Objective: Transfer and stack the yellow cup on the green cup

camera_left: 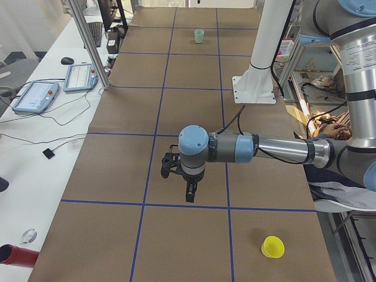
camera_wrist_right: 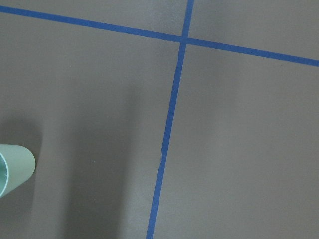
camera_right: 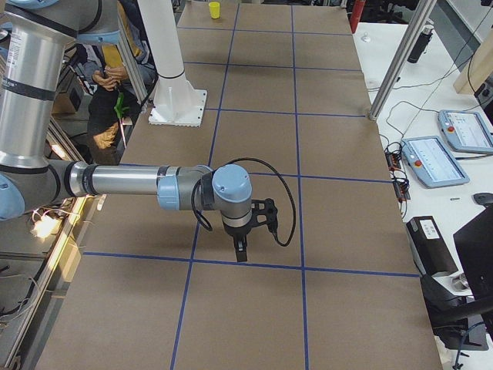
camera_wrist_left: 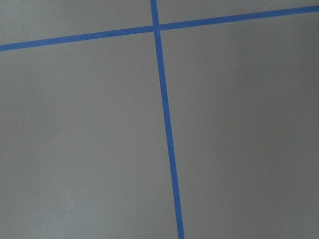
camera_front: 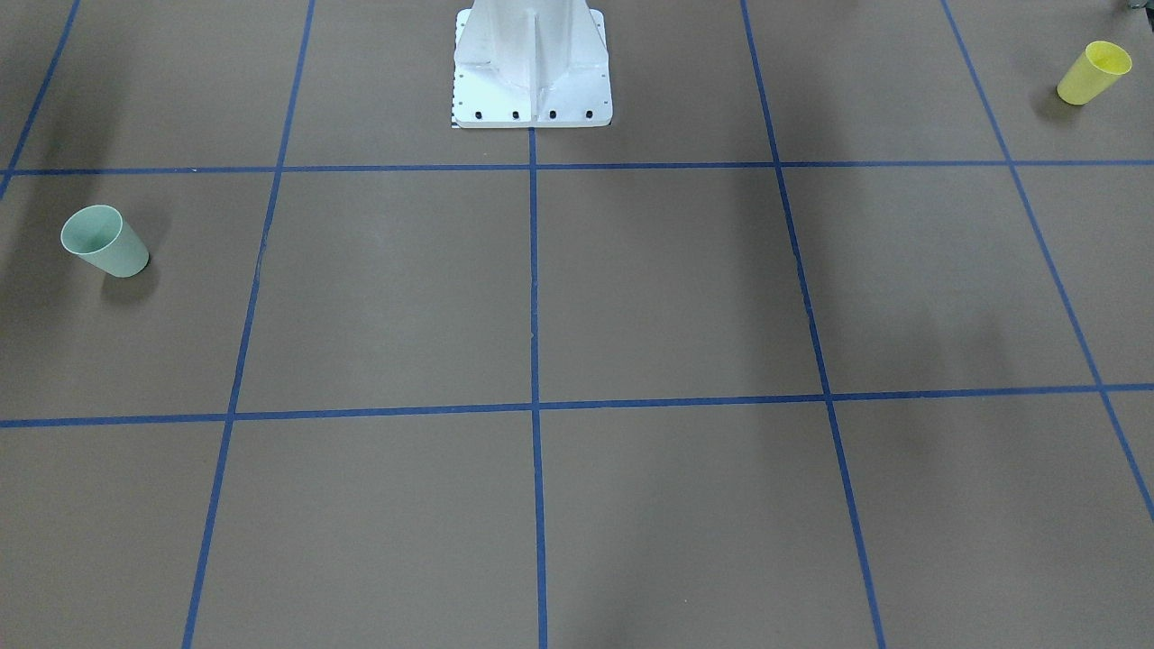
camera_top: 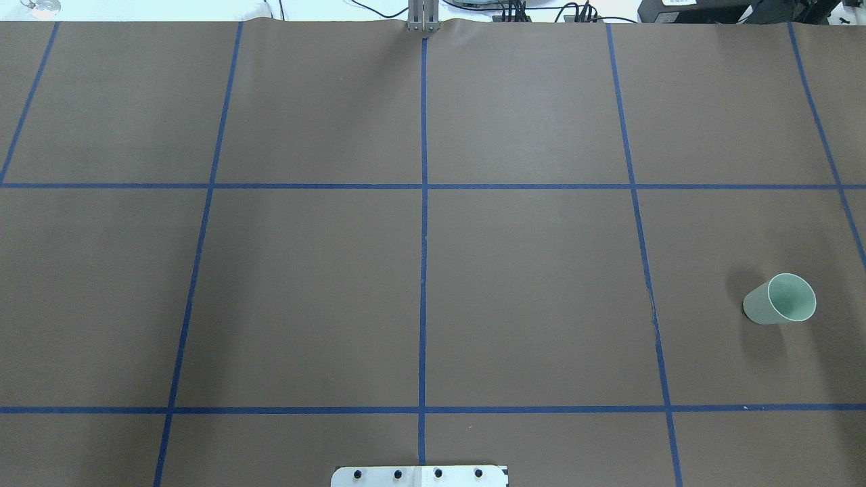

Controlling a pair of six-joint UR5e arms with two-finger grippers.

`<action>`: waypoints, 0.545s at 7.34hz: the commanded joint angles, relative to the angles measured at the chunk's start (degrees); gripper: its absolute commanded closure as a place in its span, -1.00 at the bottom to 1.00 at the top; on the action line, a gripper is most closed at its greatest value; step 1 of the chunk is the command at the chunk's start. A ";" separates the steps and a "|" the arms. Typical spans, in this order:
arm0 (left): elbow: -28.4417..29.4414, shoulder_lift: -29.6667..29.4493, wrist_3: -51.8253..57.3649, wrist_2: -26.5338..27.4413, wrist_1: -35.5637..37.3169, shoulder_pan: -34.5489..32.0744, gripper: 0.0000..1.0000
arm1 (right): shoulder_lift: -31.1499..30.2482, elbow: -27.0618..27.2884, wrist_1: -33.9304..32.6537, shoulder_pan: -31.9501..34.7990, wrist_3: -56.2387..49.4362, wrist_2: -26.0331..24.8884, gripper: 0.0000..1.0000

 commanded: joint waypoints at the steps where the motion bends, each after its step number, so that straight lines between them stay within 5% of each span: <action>1: -0.30 0.22 0.09 -0.18 -0.01 0.02 -1.00 | -0.23 -0.08 0.05 -0.03 -0.40 0.04 -1.00; 4: -1.09 -0.21 -0.52 -0.53 -1.49 0.11 -1.00 | -1.72 0.09 0.32 0.06 -0.58 0.04 -1.00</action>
